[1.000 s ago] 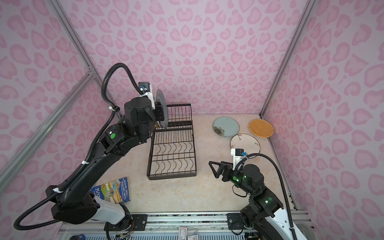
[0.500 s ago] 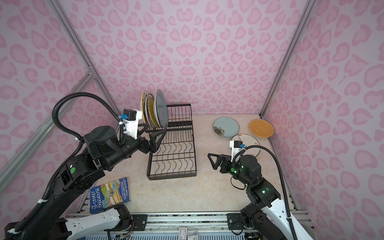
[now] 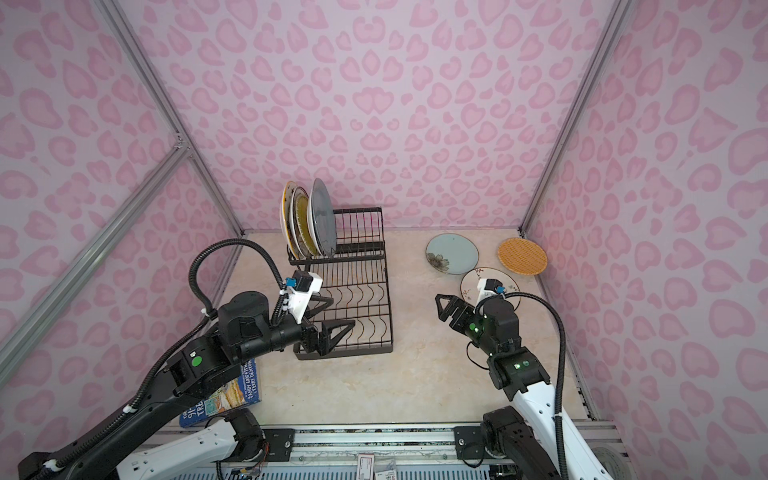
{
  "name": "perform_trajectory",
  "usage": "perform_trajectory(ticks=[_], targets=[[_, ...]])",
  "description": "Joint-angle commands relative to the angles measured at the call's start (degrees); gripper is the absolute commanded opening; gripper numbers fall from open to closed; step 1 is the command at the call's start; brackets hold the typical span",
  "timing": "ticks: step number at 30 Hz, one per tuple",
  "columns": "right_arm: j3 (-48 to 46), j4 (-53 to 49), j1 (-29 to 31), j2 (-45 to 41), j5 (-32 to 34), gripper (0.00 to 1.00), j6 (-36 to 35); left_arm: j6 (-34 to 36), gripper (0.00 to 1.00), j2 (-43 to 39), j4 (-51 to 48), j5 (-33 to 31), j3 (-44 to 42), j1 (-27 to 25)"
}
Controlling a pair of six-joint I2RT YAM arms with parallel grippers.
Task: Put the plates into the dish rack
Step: 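Move the left gripper to the rack while the right gripper nears the white plate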
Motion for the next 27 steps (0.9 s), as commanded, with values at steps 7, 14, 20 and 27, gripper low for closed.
perform_trajectory(ticks=[7,14,20,27], targets=[[-3.4,6.9,-11.6,5.8,-0.4,0.97,1.7,-3.0,0.97,1.9,5.0,4.2,-2.5,0.4],[-5.0,8.3,-24.2,12.5,-3.1,0.95,2.9,-2.3,0.97,3.9,4.5,9.1,-2.0,0.4],[-7.3,12.4,-33.0,17.7,-4.9,0.92,3.6,-3.0,0.97,3.8,5.6,11.3,-2.6,0.4],[-7.2,19.0,-35.0,26.1,-5.2,0.87,5.5,-3.8,0.97,4.7,6.0,13.3,-2.7,0.4]])
